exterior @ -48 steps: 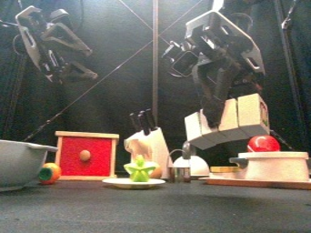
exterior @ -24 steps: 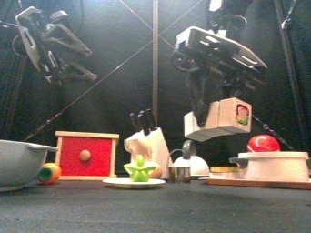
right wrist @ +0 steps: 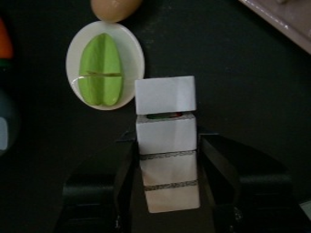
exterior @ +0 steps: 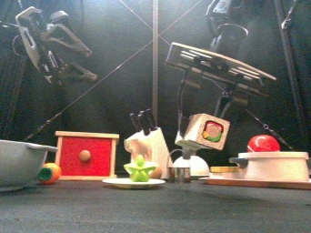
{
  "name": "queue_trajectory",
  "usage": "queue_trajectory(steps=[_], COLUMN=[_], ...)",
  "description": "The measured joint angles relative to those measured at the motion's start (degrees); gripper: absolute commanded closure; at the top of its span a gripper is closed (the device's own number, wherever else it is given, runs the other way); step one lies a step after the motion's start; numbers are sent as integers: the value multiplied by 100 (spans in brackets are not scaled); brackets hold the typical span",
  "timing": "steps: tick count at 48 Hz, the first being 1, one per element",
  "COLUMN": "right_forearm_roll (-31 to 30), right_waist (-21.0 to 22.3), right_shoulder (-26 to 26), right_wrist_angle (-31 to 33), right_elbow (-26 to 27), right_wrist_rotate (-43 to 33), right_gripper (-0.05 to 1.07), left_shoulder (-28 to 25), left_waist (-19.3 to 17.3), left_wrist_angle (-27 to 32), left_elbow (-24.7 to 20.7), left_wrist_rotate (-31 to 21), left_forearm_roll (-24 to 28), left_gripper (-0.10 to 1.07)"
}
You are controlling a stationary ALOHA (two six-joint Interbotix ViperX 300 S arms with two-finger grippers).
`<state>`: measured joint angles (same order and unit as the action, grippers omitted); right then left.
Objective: Place white sushi roll in cutting position
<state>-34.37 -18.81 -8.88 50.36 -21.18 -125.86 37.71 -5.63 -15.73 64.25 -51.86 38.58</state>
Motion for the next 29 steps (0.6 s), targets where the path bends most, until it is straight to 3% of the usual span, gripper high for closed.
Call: queue_trajectory(steps=[15, 29], right_forearm_roll=[62, 70], right_waist=[-88, -62], right_shoulder=[-378, -466], right_wrist_angle=[-44, -105], right_elbow=[9, 44], right_wrist_rotate=[-826, -923], right_gripper=[33, 33], left_shoulder=[0, 0], left_waist=[9, 9], left_wrist_angle=[0, 0], left_elbow=[0, 9], left_wrist_rotate=[0, 0], left_forearm_roll=[0, -9], left_gripper=[5, 5])
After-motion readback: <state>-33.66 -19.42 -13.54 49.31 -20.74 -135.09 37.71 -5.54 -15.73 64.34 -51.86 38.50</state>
